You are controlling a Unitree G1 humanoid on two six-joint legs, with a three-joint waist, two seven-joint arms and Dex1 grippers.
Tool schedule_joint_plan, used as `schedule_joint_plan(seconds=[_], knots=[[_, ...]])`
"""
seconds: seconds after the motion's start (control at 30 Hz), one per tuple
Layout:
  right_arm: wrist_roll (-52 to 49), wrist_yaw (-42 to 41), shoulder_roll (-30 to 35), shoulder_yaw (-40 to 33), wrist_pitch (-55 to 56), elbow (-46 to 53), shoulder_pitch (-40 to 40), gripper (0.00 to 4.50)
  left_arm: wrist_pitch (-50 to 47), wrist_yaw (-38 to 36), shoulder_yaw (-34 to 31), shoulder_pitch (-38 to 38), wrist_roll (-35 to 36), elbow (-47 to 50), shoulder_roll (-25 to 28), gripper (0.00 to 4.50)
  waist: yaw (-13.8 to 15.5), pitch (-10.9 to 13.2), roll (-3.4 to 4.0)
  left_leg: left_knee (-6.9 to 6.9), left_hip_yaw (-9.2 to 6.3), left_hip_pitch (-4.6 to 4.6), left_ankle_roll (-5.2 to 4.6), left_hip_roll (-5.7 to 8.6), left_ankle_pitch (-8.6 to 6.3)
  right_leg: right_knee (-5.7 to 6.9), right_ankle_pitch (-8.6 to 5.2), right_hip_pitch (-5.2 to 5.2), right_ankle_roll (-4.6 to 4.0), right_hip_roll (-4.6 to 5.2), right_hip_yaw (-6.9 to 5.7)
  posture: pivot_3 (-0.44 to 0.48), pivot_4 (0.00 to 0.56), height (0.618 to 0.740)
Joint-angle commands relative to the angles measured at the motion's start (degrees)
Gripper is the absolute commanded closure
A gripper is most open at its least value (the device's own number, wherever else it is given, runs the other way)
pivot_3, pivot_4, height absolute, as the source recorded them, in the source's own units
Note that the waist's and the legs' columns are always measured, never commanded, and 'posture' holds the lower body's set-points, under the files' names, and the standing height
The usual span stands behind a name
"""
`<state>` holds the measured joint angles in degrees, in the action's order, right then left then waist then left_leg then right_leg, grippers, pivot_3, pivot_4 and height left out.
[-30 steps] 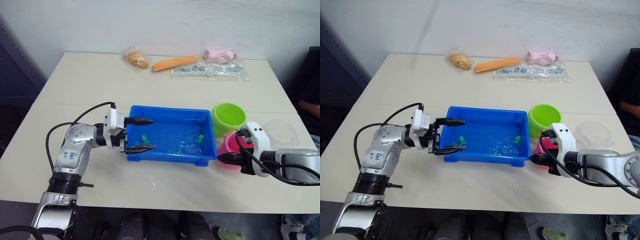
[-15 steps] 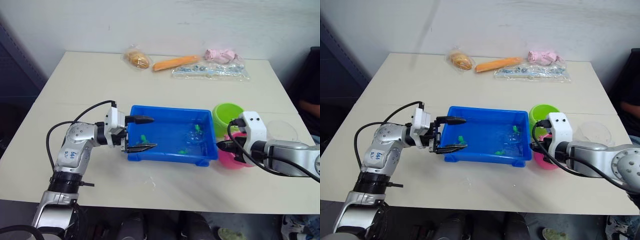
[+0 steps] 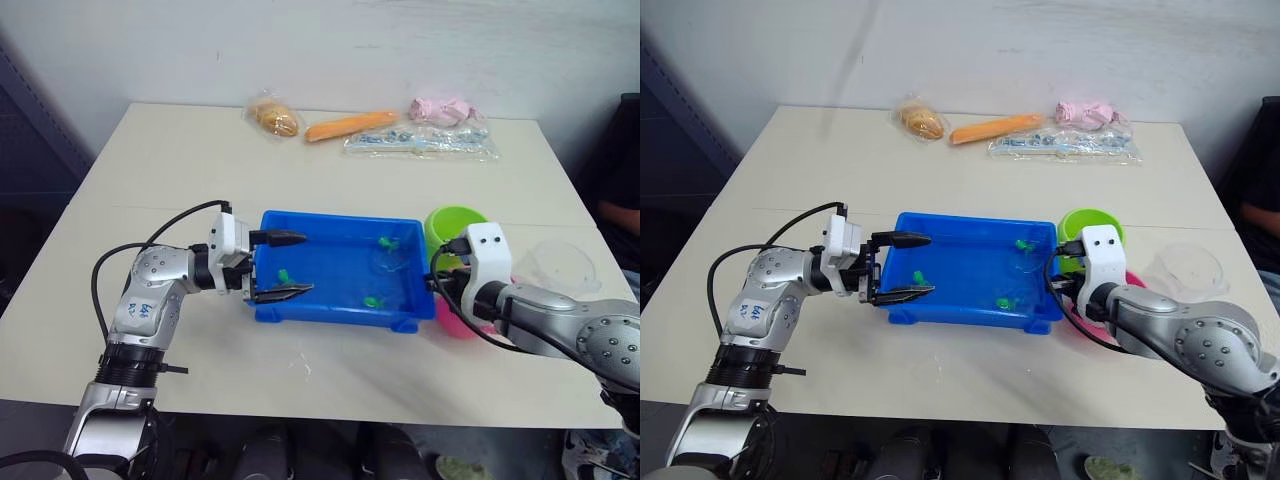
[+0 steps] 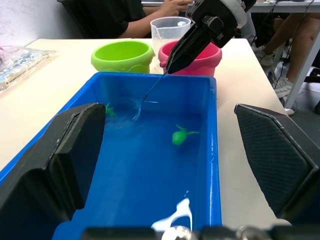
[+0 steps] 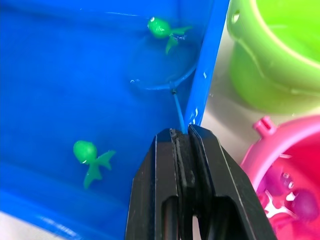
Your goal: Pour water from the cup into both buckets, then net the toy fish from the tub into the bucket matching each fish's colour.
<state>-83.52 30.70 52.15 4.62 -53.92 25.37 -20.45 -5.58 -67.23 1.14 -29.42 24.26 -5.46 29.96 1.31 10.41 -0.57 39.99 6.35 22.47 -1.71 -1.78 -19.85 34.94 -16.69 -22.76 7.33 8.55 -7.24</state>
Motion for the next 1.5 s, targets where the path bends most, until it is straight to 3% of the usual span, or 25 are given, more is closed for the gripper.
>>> schedule_joint_plan(seconds=[0.03,0.37,0.77,1.07,1.27,1.5], knots=[[5.79,-3.02,-1.46,-2.0,0.34,1.82,-0.01,4.5,0.32,0.23,-0.71,-0.53,0.0,1.17,0.45,0.05,-0.07,0.0,0.0,0.0,0.0,0.0,0.0,0.0,0.0,0.01,0.0,0.0,0.0,0.0,0.0,0.0,0.15,0.74],[10.92,-8.77,-7.12,-4.34,-0.35,4.88,1.88,4.5,0.23,-0.13,-0.99,-0.63,0.02,0.83,1.39,0.05,-0.2,0.0,0.01,-0.02,0.01,-0.02,0.0,-0.01,0.0,0.03,0.0,-0.01,0.0,-0.01,0.01,0.0,0.15,0.74],[11.31,-13.31,-7.94,-9.77,-2.15,10.11,7.69,4.5,-0.37,-0.56,-0.73,-0.5,0.34,1.11,1.94,0.05,-0.08,0.0,0.01,-0.03,0.01,-0.01,0.0,0.0,0.0,0.01,0.0,-0.02,0.0,-0.01,0.01,0.0,0.15,0.74],[19.2,-28.49,-7.4,-13.18,4.26,15.87,14.53,4.5,-0.44,-1.39,-0.53,-1.43,0.12,0.02,1.88,0.05,-0.08,0.0,0.01,-0.05,0.01,-0.03,-0.01,0.01,-0.01,0.02,0.0,-0.02,0.0,-0.02,0.02,0.0,0.15,0.74],[22.79,-37.05,-8.86,-21.1,11.78,20.57,22.87,4.5,-0.41,-2.23,-0.32,-2.64,0.32,-1.23,1.58,0.05,0.09,0.0,0.01,-0.05,0.02,-0.04,-0.01,0.04,-0.01,0.01,0.0,0.0,0.0,-0.02,0.02,0.0,0.15,0.74],[19.83,-43.13,-9.73,-34.49,15.61,22.97,33.45,4.5,-1.82,0.59,-1.5,-4.98,0.97,-3.68,-1.2,0.05,0.16,0.0,0.01,-0.06,0.01,-0.07,-0.01,0.04,-0.01,0.01,0.01,0.04,0.03,-0.05,0.06,0.0,0.15,0.74]])
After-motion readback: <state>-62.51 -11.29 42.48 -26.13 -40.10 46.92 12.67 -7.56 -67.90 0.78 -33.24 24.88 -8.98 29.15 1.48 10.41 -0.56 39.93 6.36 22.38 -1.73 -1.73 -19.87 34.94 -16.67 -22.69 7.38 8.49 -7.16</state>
